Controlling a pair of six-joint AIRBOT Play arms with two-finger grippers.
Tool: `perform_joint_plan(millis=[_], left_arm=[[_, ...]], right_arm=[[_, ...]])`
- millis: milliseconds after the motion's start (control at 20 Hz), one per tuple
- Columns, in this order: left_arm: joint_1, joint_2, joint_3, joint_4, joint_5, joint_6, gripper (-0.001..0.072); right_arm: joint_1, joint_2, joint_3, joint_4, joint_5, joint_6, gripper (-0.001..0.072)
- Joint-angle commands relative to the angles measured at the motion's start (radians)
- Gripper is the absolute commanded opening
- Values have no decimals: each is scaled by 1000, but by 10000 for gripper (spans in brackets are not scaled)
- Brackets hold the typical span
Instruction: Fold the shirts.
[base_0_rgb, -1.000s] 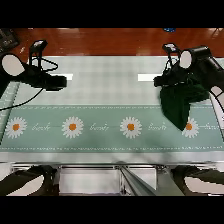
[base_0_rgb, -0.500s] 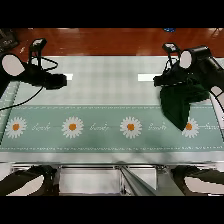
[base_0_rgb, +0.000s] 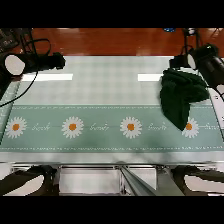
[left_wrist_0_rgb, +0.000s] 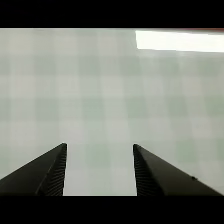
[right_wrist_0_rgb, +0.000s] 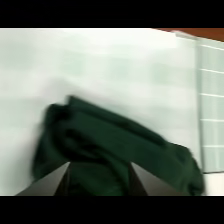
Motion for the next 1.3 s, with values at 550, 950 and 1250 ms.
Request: perform_joint_plan(millis=[550,950,1250], left_arm=[[105,-97,9,43,-222,-14,508],[223,161,63,34,-525,98,508],[200,562,-330,-31,-513,103,508]], right_arm=[[-298,-296,0,537,155,-160,369],[-280,-108,218,663,322,-378,21],[-176,214,438,712,183,-451,21]])
